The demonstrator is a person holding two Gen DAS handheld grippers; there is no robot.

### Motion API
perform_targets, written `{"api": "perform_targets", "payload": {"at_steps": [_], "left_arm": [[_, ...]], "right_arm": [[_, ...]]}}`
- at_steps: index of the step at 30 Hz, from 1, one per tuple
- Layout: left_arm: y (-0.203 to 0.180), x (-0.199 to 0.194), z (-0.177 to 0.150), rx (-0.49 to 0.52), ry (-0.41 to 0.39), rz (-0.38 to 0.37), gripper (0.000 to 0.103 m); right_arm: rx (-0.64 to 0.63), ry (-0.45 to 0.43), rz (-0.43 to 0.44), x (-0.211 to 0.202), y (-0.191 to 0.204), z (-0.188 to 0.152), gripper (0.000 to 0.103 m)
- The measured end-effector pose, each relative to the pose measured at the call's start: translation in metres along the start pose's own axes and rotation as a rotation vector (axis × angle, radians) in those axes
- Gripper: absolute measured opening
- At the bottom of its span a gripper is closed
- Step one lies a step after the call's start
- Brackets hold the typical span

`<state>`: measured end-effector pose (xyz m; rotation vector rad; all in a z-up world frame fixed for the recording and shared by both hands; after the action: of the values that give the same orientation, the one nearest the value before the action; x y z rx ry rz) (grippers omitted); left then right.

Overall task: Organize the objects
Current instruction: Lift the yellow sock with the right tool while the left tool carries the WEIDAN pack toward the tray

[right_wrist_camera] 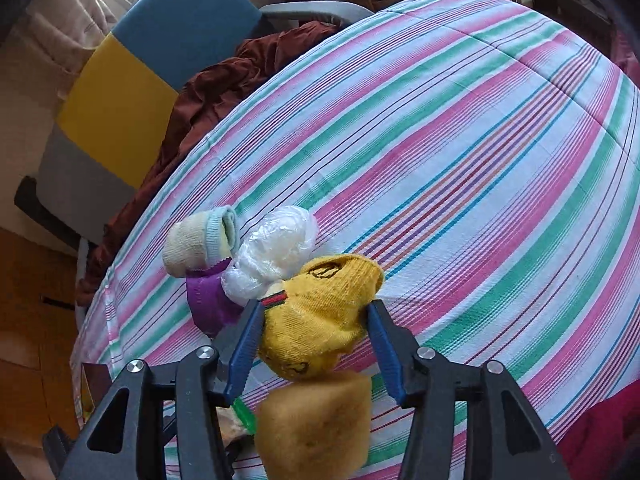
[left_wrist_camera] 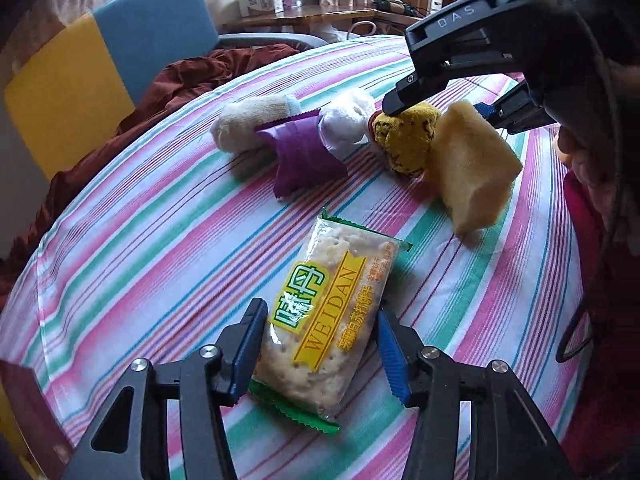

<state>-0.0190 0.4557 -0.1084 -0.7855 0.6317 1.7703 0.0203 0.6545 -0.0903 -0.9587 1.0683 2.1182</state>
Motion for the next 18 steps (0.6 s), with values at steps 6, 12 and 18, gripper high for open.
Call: {"api": "perform_targets", "payload": {"at_steps": [6,12,18], "left_arm": [[-0.003,-0.025,-0.03,-0.094,-0.022,0.044,0.055],[-0.003,-0.04,-0.053,-0.186,-0.039,0.044,0.055],[0.0,-0.046,-0.061,-0.222,-0.047,0.059,0.054]], "right_arm": [[-0.004,0.042,0.018,0.008,0.001,-0.004,0.059],[-0.095,0.068,0.061,0.013,0.018,-0.011,0.042],[-0.205,0.048,0.201,0.0,0.048,-0.017,0.035]]}}
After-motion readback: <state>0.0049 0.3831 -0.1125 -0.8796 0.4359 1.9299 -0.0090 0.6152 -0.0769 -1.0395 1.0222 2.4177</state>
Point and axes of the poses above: each gripper's, at about its wrist camera, not at the fingertips, and x roughly the way its jaws point, y to its left, z to its top, the point moved 3 cm from there along x, roughly the way its jaws point, and after that the axes turned 9 degrees about -y, right-handed, at the moved point
